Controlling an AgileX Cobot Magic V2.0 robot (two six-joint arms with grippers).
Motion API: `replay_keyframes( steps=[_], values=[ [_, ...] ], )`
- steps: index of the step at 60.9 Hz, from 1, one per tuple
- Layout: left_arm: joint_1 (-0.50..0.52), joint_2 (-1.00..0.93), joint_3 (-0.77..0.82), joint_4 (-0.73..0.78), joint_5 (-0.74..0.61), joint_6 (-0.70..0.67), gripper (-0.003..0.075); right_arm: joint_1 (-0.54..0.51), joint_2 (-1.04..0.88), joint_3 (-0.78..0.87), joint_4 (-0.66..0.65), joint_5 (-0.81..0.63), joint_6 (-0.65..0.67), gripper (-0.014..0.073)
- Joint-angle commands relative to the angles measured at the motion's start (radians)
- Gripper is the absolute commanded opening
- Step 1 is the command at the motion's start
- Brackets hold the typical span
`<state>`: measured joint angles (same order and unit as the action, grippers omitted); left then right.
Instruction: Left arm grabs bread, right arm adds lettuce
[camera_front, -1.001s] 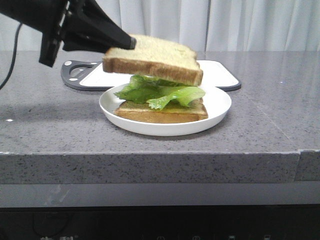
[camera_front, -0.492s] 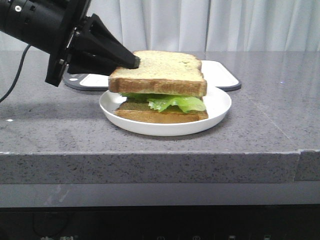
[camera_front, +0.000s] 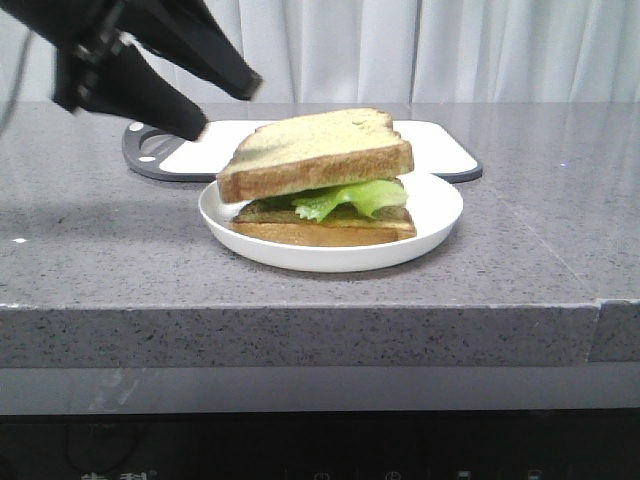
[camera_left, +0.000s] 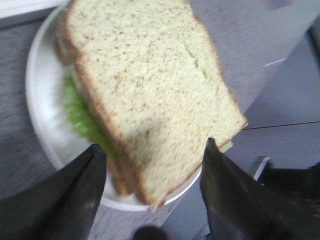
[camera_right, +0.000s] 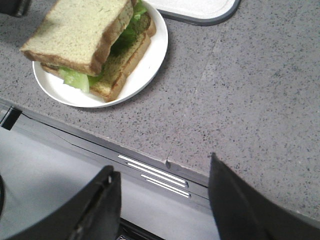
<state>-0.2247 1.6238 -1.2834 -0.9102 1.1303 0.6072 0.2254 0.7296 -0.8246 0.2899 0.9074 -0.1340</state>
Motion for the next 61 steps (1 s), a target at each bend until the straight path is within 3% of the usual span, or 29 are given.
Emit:
replay_keyframes(
  steps=[1,16,30,46,61],
  values=[
    [-0.004,-0.115,-0.044,0.113,-0.01,-0.108,0.0417,-0.005,-0.004,-0.025,0.009,-0.046,-0.003,0.0414],
    [-0.004,-0.336,-0.024,0.539,-0.068,-0.368,0.0417,-0.005,-0.004,-0.025,-0.022,-0.039,-0.002,0.0414],
    [-0.004,-0.56,0.122,0.801,-0.147,-0.573,0.037,-0.005,-0.004,-0.025,-0.081,0.005,0.041,0.0414],
    [-0.004,-0.819,0.328,0.858,-0.21,-0.649,0.0353,-0.005,-0.01,-0.025,-0.27,0.055,0.227,0.0414],
    [-0.004,-1.032,0.478,0.892,-0.341,-0.714,0.0353,-0.005,-0.1,-0.025,-0.29,0.04,0.25,0.0414]
  ],
)
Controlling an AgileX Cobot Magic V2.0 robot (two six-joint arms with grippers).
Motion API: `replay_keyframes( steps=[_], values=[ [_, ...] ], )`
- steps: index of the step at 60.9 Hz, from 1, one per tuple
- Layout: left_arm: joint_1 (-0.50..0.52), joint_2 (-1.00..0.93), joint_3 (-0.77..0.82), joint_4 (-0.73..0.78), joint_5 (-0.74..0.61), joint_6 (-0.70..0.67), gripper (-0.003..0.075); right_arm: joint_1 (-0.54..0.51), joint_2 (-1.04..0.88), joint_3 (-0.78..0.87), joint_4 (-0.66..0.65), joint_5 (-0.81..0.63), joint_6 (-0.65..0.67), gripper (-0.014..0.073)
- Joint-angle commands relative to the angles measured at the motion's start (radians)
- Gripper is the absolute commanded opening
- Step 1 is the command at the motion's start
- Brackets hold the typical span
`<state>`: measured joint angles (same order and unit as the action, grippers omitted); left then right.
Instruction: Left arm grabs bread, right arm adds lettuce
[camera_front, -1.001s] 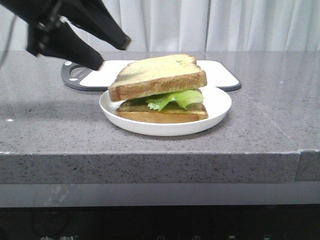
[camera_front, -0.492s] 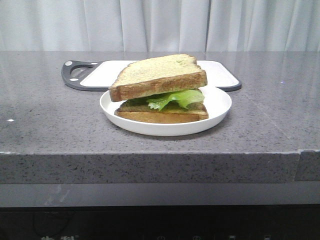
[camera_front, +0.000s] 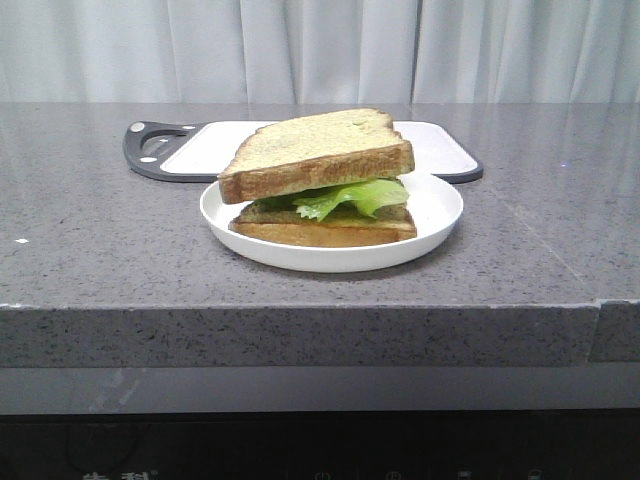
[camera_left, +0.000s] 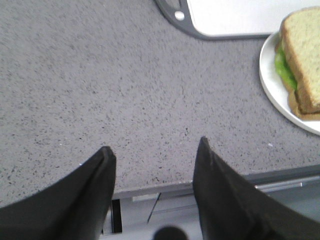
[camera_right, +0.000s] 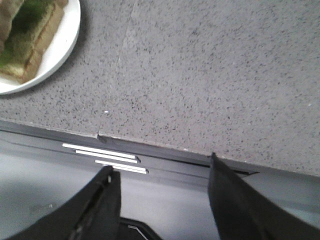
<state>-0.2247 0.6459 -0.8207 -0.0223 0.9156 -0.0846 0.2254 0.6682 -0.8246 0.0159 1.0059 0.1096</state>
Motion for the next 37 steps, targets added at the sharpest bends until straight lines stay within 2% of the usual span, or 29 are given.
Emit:
replay_keyframes(
  steps=[1,6,11,23,28,31,37],
  values=[
    [-0.004,-0.063,0.022,0.004,-0.138,-0.022,0.0353,-0.005,-0.042,-0.025,-0.016,-0.061,0.006,0.0414],
    [-0.004,-0.102,0.053,0.004,-0.197,-0.022,0.0348,-0.005,-0.074,-0.022,-0.016,-0.088,0.006,0.0412],
    [-0.004,-0.119,0.075,0.0,-0.233,-0.022,0.0306,-0.005,-0.098,-0.013,-0.016,-0.113,0.006,0.0353],
    [-0.004,-0.121,0.085,-0.005,-0.277,-0.022,0.0064,-0.005,-0.107,-0.003,-0.016,-0.122,0.006,0.0029],
    [-0.004,-0.121,0.086,-0.005,-0.3,-0.022,-0.0021,-0.005,-0.107,0.002,-0.016,-0.126,0.006,-0.0078],
    [-0.004,-0.121,0.086,-0.005,-0.308,-0.022,-0.002,-0.005,-0.107,0.002,-0.016,-0.126,0.006,-0.0123],
    [-0.004,-0.121,0.086,-0.009,-0.303,-0.022,-0.002,-0.005,-0.106,0.002,-0.022,-0.119,0.006,-0.0118]
  ],
)
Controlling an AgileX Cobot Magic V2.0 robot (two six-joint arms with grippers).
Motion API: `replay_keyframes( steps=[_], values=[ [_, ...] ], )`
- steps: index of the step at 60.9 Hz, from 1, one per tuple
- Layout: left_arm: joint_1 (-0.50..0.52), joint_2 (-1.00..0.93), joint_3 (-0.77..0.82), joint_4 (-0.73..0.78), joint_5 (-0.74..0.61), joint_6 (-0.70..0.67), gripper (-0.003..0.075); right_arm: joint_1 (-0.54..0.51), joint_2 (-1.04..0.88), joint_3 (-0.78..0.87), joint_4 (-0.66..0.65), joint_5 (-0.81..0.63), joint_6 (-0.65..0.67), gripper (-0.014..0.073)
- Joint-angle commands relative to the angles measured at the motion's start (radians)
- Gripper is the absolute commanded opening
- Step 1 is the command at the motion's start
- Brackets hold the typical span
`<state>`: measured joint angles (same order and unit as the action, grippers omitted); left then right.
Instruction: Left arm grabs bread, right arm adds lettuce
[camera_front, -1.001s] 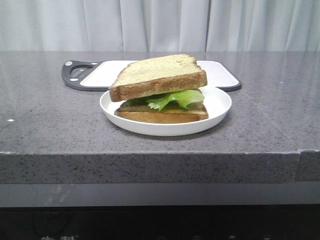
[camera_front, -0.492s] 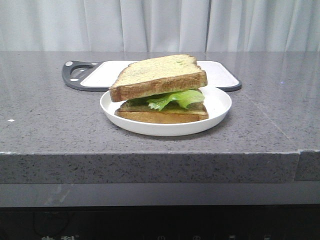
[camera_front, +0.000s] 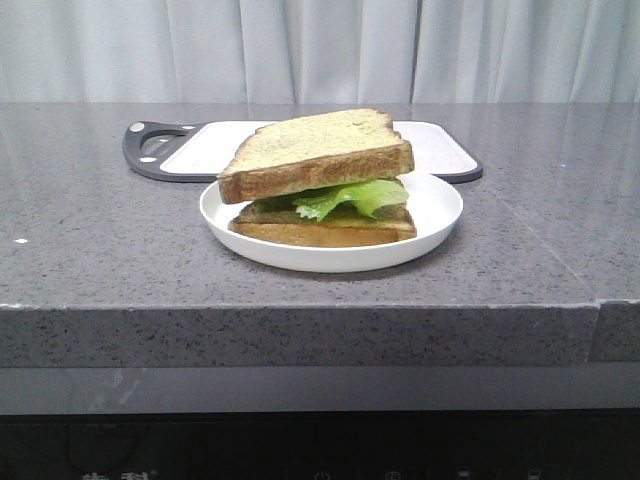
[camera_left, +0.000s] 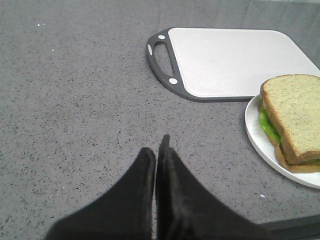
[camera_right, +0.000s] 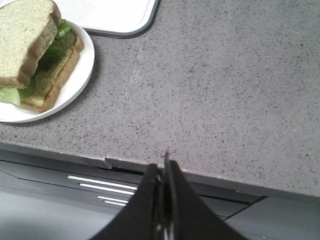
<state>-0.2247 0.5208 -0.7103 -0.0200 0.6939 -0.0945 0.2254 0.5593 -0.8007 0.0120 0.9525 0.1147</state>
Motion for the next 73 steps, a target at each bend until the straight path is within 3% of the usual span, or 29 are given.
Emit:
replay_keyframes(
  steps=[1,33,58,73],
  values=[
    [-0.004,0.004,-0.024,-0.011,-0.082,-0.012,-0.002,-0.005,0.003,-0.022,-0.018,-0.063,0.001,-0.0118],
    [0.002,-0.029,0.018,-0.015,-0.125,-0.012,-0.002,-0.005,0.003,-0.022,-0.012,-0.062,0.001,-0.0118],
    [0.182,-0.447,0.542,-0.04,-0.526,-0.008,-0.002,-0.005,0.003,-0.022,-0.012,-0.061,0.001,-0.0118],
    [0.204,-0.542,0.661,-0.04,-0.623,-0.008,-0.002,-0.005,0.003,-0.022,-0.012,-0.061,0.001,-0.0118]
  ],
)
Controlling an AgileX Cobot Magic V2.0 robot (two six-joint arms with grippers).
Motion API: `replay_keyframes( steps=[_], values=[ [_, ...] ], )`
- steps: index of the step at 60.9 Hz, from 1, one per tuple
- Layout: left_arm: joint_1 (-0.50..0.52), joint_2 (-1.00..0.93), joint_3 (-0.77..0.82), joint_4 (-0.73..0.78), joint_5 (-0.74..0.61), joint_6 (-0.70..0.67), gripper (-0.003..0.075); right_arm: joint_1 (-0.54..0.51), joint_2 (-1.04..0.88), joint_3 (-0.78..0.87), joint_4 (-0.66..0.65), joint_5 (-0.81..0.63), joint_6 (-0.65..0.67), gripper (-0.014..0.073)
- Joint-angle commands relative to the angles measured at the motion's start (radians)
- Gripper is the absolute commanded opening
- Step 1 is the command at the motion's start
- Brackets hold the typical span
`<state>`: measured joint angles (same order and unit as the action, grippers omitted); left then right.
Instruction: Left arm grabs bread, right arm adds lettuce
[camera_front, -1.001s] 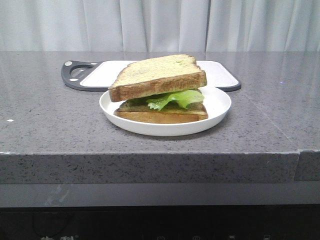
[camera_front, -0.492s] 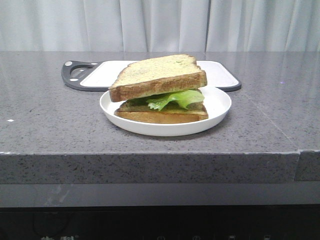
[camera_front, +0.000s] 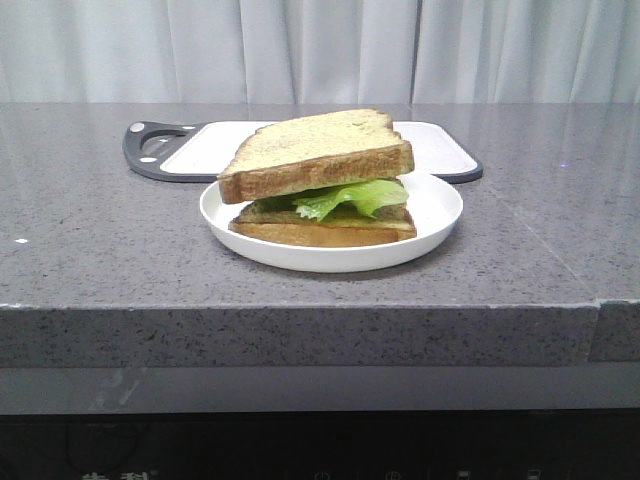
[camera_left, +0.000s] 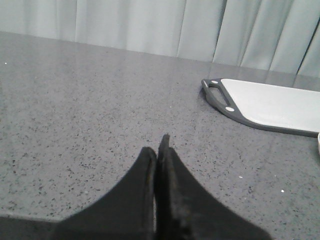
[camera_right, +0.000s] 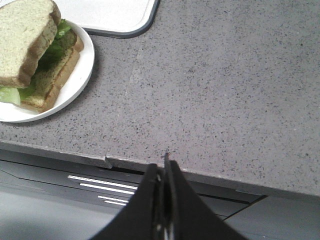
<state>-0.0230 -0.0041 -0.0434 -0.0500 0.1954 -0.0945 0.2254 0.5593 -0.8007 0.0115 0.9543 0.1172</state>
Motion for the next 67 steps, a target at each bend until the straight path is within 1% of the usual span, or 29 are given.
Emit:
replay_keyframes(
  steps=[1,11,17,67],
  values=[
    [0.002,-0.017,-0.003,-0.01,-0.134,-0.008,-0.002,-0.005,0.003,-0.022,-0.012,-0.063,-0.001,-0.0118],
    [0.002,-0.02,0.056,-0.006,-0.269,-0.008,-0.002,-0.005,0.003,-0.022,-0.012,-0.063,-0.001,-0.0118],
    [0.002,-0.02,0.054,0.019,-0.258,-0.007,-0.002,-0.005,0.003,-0.022,-0.012,-0.063,-0.001,-0.0118],
    [0.002,-0.02,0.054,0.019,-0.258,-0.007,-0.002,-0.005,0.003,-0.022,-0.012,-0.063,-0.001,-0.0118]
  ],
)
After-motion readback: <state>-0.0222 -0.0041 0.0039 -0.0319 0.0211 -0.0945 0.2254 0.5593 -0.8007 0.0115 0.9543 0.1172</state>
